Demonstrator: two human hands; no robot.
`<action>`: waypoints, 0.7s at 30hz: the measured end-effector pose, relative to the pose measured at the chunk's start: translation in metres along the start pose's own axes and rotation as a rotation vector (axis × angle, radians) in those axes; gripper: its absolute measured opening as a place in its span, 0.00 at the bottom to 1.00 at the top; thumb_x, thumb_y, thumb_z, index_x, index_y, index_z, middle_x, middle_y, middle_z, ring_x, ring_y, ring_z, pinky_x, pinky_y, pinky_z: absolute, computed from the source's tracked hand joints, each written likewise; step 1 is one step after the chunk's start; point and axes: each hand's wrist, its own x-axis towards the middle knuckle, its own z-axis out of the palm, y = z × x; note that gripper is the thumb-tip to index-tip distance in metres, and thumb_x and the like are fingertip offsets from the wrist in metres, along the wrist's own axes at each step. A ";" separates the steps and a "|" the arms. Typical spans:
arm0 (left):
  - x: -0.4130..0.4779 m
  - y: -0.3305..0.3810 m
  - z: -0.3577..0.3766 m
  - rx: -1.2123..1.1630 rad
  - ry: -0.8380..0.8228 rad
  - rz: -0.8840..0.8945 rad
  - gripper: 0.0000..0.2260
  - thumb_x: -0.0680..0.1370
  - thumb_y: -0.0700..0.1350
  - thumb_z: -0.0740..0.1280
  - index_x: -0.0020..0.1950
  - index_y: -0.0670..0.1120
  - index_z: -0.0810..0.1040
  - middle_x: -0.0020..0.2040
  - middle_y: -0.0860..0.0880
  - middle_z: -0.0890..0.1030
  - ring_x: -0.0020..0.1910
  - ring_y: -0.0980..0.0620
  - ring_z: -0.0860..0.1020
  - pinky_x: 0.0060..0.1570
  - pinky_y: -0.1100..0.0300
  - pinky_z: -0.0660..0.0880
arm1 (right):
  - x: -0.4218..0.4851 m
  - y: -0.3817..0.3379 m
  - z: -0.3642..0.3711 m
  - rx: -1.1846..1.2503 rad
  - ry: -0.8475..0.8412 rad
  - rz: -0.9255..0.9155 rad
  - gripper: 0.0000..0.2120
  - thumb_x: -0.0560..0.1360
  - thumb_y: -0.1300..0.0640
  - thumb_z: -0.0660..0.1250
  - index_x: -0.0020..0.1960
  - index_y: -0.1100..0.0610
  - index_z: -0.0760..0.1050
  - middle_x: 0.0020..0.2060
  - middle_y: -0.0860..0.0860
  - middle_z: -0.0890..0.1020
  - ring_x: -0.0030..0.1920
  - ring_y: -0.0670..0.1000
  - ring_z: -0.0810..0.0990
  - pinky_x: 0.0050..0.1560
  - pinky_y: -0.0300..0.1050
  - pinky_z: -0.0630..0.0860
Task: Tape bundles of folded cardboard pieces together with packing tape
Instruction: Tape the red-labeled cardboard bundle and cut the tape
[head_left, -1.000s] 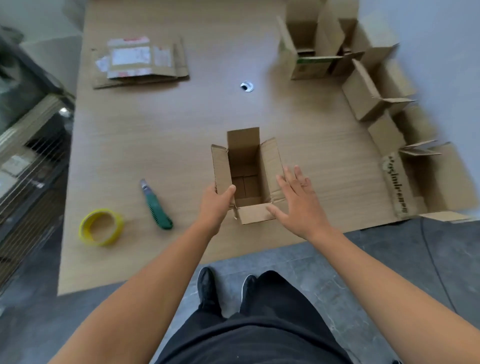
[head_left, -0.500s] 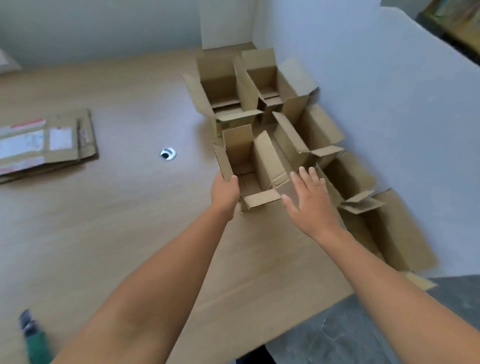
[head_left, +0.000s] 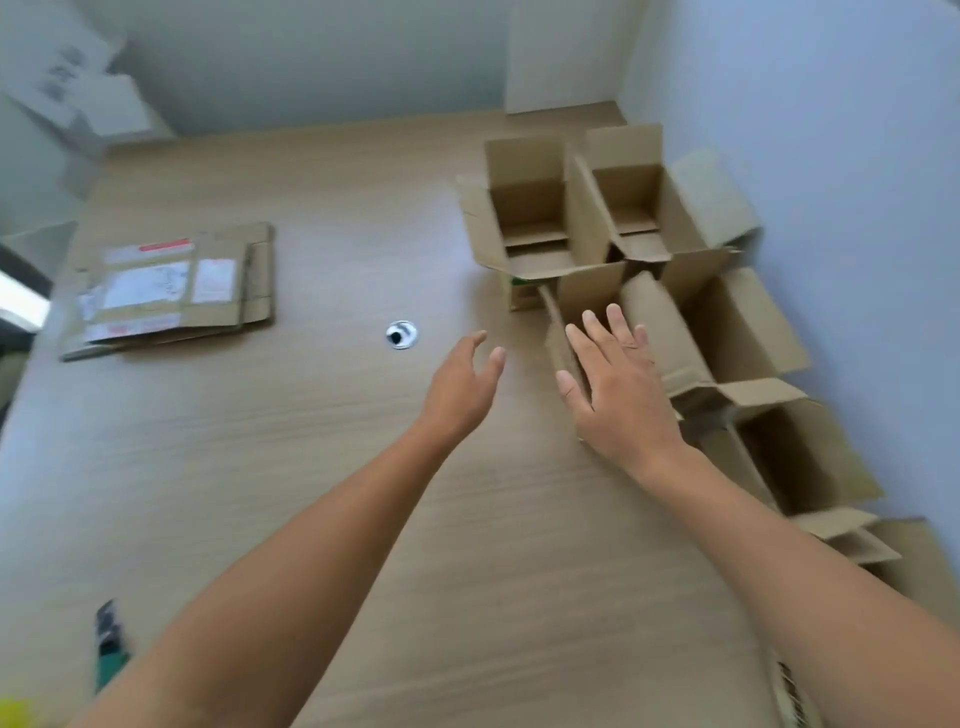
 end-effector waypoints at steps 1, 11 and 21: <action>0.001 -0.015 -0.030 0.098 0.054 0.040 0.22 0.83 0.54 0.62 0.74 0.47 0.71 0.74 0.49 0.73 0.73 0.48 0.69 0.71 0.55 0.63 | 0.012 -0.017 0.008 0.004 -0.027 -0.025 0.28 0.83 0.47 0.60 0.80 0.57 0.64 0.81 0.55 0.61 0.83 0.55 0.48 0.81 0.55 0.41; 0.037 -0.175 -0.291 0.805 0.216 -0.096 0.26 0.81 0.66 0.53 0.76 0.58 0.65 0.82 0.53 0.52 0.81 0.46 0.40 0.76 0.38 0.35 | 0.140 -0.262 0.136 -0.057 -0.301 -0.214 0.32 0.84 0.38 0.50 0.83 0.53 0.53 0.83 0.51 0.52 0.82 0.53 0.43 0.80 0.57 0.40; 0.150 -0.320 -0.449 0.286 0.263 -0.332 0.41 0.77 0.66 0.64 0.81 0.45 0.55 0.80 0.44 0.59 0.78 0.42 0.60 0.74 0.43 0.63 | 0.287 -0.427 0.259 0.148 -0.323 -0.013 0.35 0.81 0.40 0.59 0.82 0.53 0.53 0.81 0.56 0.54 0.80 0.57 0.52 0.78 0.54 0.59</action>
